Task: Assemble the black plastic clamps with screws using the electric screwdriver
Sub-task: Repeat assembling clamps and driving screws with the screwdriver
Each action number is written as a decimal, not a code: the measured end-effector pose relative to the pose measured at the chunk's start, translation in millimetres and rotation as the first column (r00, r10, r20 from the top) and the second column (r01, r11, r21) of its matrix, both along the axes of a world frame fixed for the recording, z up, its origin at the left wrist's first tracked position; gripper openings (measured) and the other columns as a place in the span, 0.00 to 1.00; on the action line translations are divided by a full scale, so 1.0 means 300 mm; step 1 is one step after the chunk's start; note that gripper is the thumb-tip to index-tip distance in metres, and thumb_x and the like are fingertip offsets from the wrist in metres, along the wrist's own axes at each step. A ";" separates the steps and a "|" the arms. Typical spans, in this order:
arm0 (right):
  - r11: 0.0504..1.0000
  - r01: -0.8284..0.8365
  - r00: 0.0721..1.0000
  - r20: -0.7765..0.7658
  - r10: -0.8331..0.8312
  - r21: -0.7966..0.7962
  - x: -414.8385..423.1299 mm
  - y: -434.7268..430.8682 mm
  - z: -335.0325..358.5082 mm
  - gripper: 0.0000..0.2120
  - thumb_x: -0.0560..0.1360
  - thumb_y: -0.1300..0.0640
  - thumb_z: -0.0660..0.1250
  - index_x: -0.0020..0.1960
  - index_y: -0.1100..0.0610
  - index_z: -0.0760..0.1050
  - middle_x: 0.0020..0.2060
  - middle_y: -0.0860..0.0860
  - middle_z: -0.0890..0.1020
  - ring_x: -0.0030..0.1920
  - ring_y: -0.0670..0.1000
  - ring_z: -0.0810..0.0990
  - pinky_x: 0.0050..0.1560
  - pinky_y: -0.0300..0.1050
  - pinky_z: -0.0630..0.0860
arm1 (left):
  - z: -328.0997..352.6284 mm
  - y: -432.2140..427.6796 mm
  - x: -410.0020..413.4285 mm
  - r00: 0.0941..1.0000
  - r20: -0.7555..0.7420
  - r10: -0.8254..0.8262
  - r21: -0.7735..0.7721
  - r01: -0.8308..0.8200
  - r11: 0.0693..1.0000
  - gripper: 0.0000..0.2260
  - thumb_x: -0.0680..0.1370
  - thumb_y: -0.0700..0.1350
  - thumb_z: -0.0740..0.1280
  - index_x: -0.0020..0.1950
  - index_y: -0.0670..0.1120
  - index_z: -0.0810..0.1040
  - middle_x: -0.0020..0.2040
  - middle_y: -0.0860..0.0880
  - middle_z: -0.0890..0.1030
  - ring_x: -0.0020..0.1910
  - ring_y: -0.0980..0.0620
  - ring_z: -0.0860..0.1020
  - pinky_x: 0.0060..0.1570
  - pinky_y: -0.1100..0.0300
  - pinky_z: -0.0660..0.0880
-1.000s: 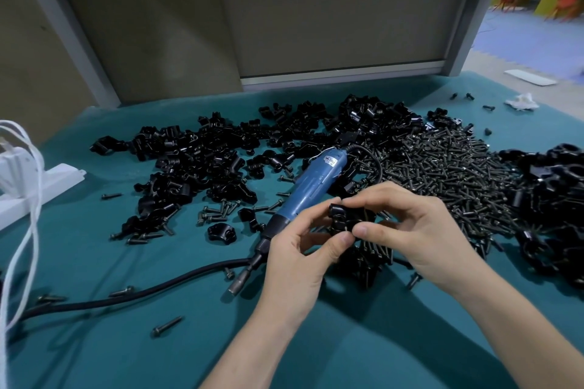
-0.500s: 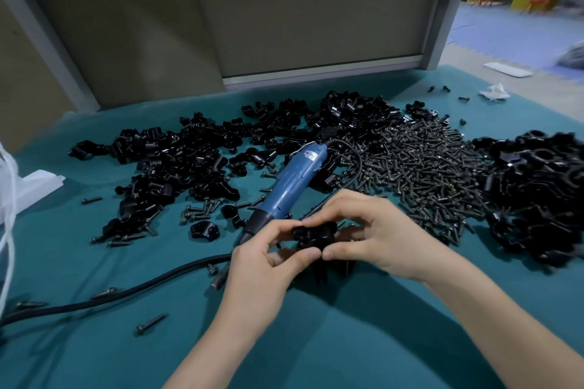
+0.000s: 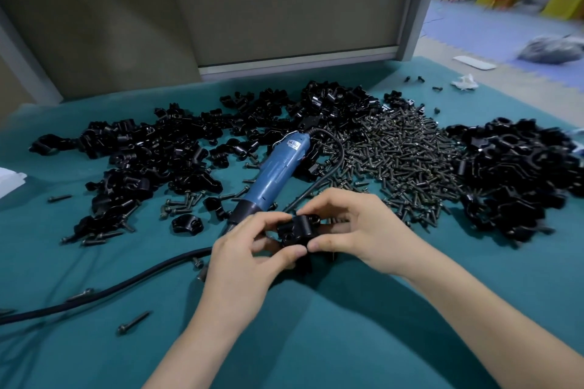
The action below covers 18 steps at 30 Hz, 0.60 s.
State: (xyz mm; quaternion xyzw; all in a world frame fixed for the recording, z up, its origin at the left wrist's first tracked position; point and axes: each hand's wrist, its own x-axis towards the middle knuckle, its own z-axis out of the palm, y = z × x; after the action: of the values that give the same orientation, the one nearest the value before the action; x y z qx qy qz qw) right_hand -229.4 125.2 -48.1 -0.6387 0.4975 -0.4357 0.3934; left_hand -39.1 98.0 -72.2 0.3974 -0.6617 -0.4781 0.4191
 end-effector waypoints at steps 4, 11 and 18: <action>1.000 0.029 0.999 0.036 -0.029 0.010 0.009 0.003 -0.003 0.19 0.66 0.69 0.76 0.45 0.47 0.79 0.46 0.45 0.83 0.51 0.44 0.82 0.52 0.40 0.79 | 0.004 0.001 0.004 0.996 -0.079 -0.041 0.061 0.046 0.997 0.17 0.67 0.37 0.77 0.46 0.59 0.83 0.45 0.46 0.85 0.39 0.49 0.85 0.40 0.63 0.79; 1.000 0.022 0.997 0.070 -0.023 0.019 0.011 0.001 -0.008 0.19 0.66 0.70 0.76 0.45 0.46 0.79 0.45 0.42 0.84 0.51 0.44 0.82 0.50 0.37 0.78 | -0.004 -0.008 0.008 0.990 -0.137 -0.044 0.101 0.058 0.993 0.15 0.59 0.49 0.76 0.45 0.60 0.84 0.46 0.43 0.85 0.40 0.49 0.85 0.40 0.65 0.79; 0.998 -0.045 0.999 0.001 0.045 0.032 -0.005 0.015 0.031 0.19 0.67 0.63 0.77 0.54 0.48 0.79 0.51 0.44 0.81 0.56 0.43 0.80 0.56 0.38 0.77 | -0.012 -0.020 0.016 0.999 -0.023 -0.034 -0.036 0.033 0.999 0.15 0.61 0.50 0.75 0.45 0.63 0.83 0.46 0.54 0.83 0.43 0.56 0.83 0.41 0.65 0.80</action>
State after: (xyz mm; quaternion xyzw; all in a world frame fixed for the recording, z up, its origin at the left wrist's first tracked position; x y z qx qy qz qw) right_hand -231.0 129.6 -38.7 -0.6432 0.4899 -0.4189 0.4134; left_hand -34.5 92.1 -75.9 0.3729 -0.6717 -0.4778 0.4260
